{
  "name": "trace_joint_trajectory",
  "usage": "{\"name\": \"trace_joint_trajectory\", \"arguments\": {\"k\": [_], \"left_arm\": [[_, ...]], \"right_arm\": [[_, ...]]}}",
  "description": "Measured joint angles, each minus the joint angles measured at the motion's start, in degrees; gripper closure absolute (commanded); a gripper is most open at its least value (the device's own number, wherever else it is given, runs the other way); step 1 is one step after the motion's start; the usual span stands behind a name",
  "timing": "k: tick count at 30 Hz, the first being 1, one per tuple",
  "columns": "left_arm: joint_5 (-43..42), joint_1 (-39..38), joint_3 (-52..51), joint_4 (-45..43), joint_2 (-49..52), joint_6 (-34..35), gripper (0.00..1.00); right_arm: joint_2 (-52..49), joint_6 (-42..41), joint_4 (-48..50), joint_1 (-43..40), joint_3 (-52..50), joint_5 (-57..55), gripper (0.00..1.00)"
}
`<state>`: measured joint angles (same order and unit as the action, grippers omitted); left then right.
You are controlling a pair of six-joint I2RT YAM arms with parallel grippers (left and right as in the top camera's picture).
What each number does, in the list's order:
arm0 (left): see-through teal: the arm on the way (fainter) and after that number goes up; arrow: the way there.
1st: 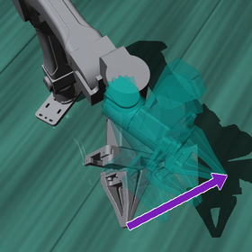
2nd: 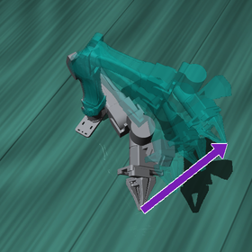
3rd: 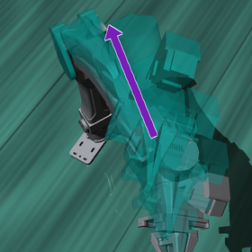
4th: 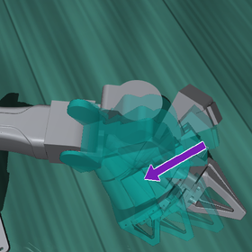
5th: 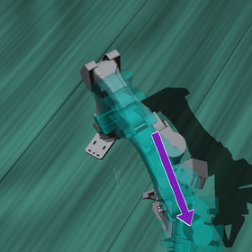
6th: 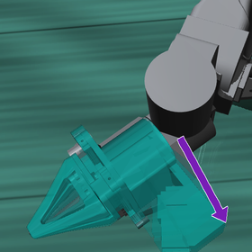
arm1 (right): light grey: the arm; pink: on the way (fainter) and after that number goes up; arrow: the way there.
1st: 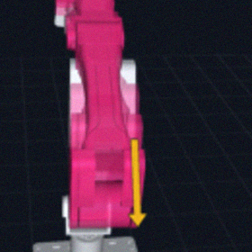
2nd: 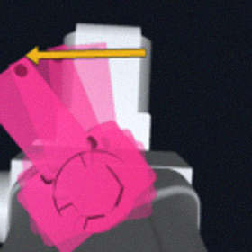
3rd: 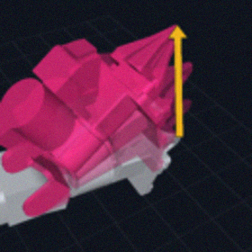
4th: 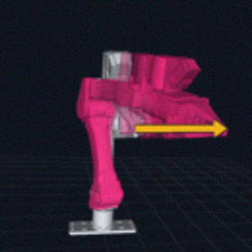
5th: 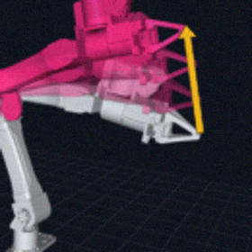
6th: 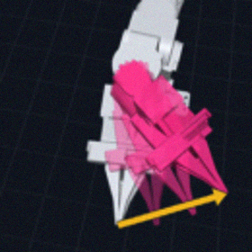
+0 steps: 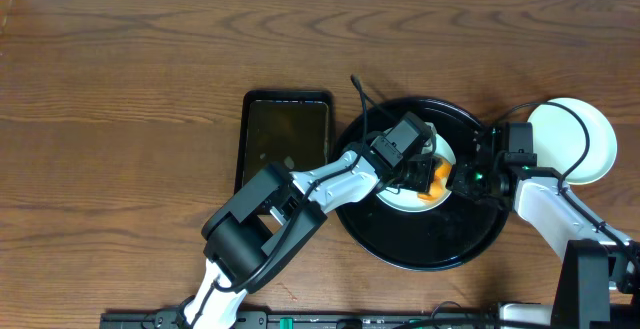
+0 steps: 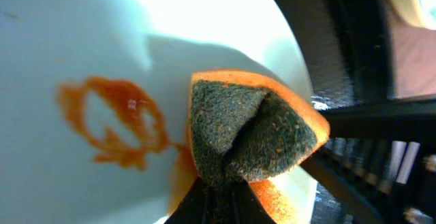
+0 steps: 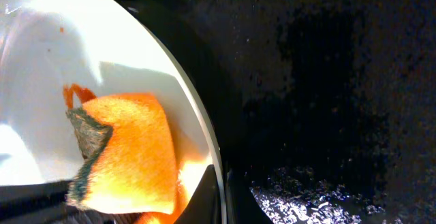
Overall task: Clean dirty plates on tray and stack at the side
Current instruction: 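Wipe the remaining pale green plate with sponge in left gripper, then dip the sponge into the water tray with left gripper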
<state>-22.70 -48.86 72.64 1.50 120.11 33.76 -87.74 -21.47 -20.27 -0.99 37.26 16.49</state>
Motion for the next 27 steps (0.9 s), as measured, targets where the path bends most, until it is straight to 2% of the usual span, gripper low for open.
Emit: {"name": "trace_joint_trajectory", "arguments": {"k": [4,13,21,27], "left_arm": [[2.43,0.74,0.48,1.07,0.00,-2.75,0.93],[3.87,6.58,0.68,1.68,-0.13,-4.42,0.92],[10.47,8.70,0.81,19.23,-6.91,-8.83,0.93],[15.89,10.56,0.74,29.59,-17.92,-10.10,0.93]], "right_arm": [[0.02,-0.02,-0.92,0.00,0.02,0.26,0.99],[0.04,-0.04,-1.42,0.00,0.02,0.44,0.99],[0.04,-0.04,-1.49,0.00,0.07,0.48,0.99],[0.04,-0.02,-0.87,0.00,0.00,0.52,0.98]]}}
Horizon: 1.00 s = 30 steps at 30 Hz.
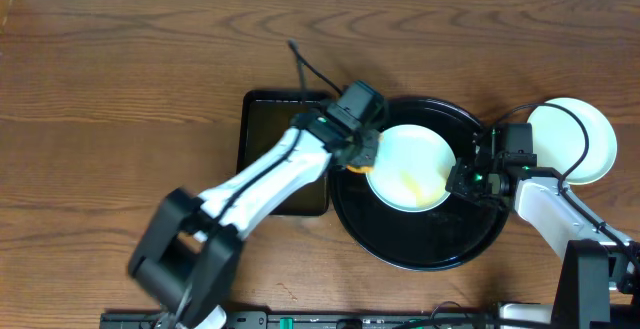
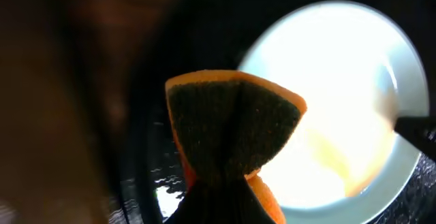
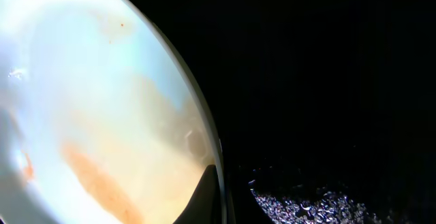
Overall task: Clean dirty plates on tray and stack at the side
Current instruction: 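Dip the sponge into the water tray with left gripper, then wipe the pale green plate again with the sponge in left gripper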
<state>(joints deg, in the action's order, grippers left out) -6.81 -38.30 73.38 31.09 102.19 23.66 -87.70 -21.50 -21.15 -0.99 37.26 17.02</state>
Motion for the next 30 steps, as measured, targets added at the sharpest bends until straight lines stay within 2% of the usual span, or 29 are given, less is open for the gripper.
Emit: {"name": "trace_joint_trajectory", "arguments": {"k": [9,14,17,23,30], "left_arm": [[5.86,11.21,0.00,8.13,-3.34,-0.11,0.93],[0.48,14.88,-0.07,7.30,-3.34,-1.33,0.93],[-2.29,12.33,-0.26,5.05,-3.34,-2.21,0.93],[-4.00,1.90,-0.61,-2.93,-2.08,-3.85,0.93],[-4.90,-6.12,-0.63,-10.62,6.36,-4.24,0.93]], "right_arm": [[-0.04,0.04,4.52,0.02,-1.07,0.04,0.99],[-0.04,0.04,4.52,0.02,-1.07,0.04,0.99],[-0.04,0.04,4.52,0.02,-1.07,0.09,0.99],[-0.04,0.04,4.48,0.02,-1.07,0.11,0.99],[-0.04,0.02,4.33,0.02,-1.07,0.13,0.99]]}}
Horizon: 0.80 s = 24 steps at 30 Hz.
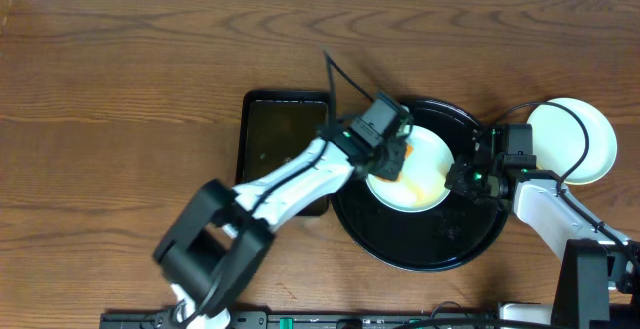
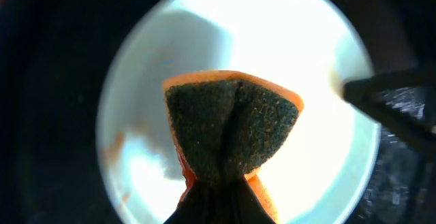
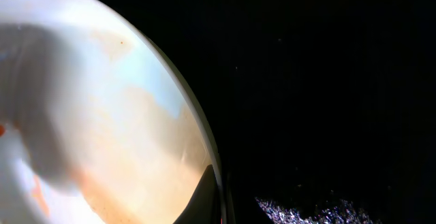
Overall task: Clean dirty plates on tray and stack at the side
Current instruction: 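Wipe the pale green plate again with the sponge in left gripper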
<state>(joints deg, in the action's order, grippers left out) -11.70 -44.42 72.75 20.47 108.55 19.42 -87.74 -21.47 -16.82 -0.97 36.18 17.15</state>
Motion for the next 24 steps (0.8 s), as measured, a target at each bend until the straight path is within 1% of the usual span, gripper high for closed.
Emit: {"name": "trace_joint_trajectory", "arguments": {"k": [5,13,19,21,24], "left_arm": [[1.29,-0.50,-0.02,-0.63,5.70,0.00,0.92],[10.80,1.01,-0.02,-0.85,5.51,0.00,0.93],[13.00,2.27,-0.02,-0.17,3.08,0.00,0.93],[14.16,2.73,-0.04,1.60,0.79,0.00,0.93],[16.20,4.22,-0.09,4.57,-5.20,0.00,0.93]], "right_arm": [[0.00,0.00,-0.07,0.00,0.00,0.00,0.99],[0.00,0.00,-0.72,0.00,0.02,0.61,0.99],[0.00,-0.02,-0.92,0.24,0.02,1.99,0.99],[0.00,-0.02,-1.20,0.24,0.02,1.81,0.99],[0.00,-0.02,-1.44,0.24,0.02,1.55,0.99]]}}
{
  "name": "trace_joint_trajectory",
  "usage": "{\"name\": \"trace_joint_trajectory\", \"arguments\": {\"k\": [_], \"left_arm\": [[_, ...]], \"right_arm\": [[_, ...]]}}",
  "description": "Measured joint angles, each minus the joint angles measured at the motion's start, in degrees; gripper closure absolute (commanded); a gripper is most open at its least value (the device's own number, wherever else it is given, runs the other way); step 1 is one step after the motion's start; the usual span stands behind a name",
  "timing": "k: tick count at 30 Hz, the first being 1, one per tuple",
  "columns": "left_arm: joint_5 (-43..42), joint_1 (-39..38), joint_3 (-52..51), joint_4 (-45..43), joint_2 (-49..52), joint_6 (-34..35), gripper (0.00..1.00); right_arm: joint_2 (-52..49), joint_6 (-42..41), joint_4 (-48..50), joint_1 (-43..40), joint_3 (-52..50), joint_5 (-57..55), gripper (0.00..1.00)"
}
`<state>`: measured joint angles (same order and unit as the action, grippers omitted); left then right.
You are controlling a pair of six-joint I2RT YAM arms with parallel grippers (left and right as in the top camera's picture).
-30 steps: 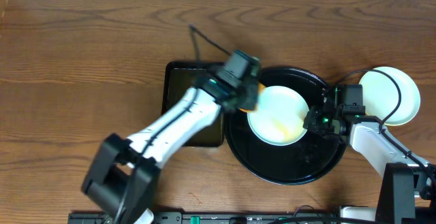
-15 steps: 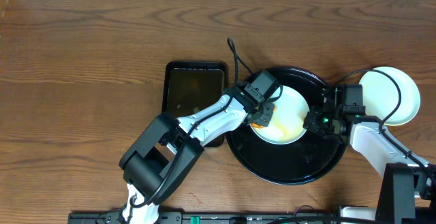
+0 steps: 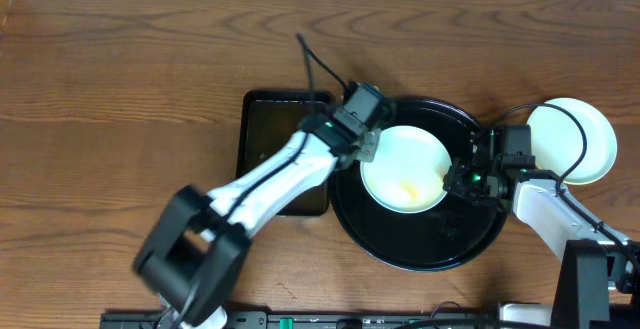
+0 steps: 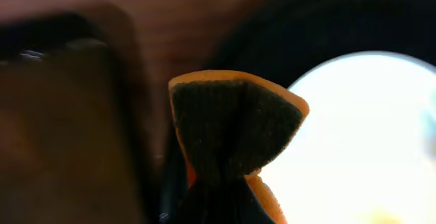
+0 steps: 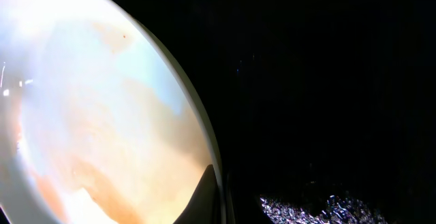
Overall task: Clean dirty plates on tray and stack at the side
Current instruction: 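Wipe the pale green plate again with the sponge in left gripper, then lower the sponge into the water tray and release it with left gripper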
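A white plate [image 3: 403,169] with a faint orange smear lies on the round black tray [image 3: 420,244]. My right gripper [image 3: 458,181] is shut on the plate's right rim [image 5: 204,142], one finger [image 5: 204,197] over the inside. My left gripper [image 3: 366,147] is shut on an orange sponge [image 4: 235,125] with a dark scouring face, folded between the jaws. It hangs over the tray's left edge, just left of the plate [image 4: 354,135].
A second white plate [image 3: 580,134] sits on the wooden table at the right, off the tray. A dark rectangular tray [image 3: 284,129] lies left of the round one, under my left arm. The right arm's cable crosses the second plate.
My left gripper has moved with the sponge from over the plate's upper left part to the tray's left edge, off the plate. The right gripper still holds the rim.
At first the sponge was pressed on a red-orange sauce ring at the plate's right side, the right gripper holding the rim. Then the sponge was off the plate at the left, the stain faded to a pale smear. It was back over the plate, and now is off it again.
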<state>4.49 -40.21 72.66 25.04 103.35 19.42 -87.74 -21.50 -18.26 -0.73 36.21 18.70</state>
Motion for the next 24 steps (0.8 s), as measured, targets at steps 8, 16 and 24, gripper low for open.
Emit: {"name": "trace_joint_trajectory", "arguments": {"k": [8,16,24], "left_arm": [[0.68,6.64,-0.07,13.84,-4.50,-0.02,0.93],[0.42,17.35,-0.48,14.58,-4.35,-0.20,0.93],[-12.76,21.99,-4.63,7.43,2.56,-3.45,0.93]], "right_arm": [[0.04,-0.15,-0.07,0.00,0.07,0.00,0.86],[0.02,-0.24,-0.15,-0.04,0.09,-0.39,0.99],[0.02,-0.24,-0.04,-0.04,0.09,-0.39,0.99]]}}
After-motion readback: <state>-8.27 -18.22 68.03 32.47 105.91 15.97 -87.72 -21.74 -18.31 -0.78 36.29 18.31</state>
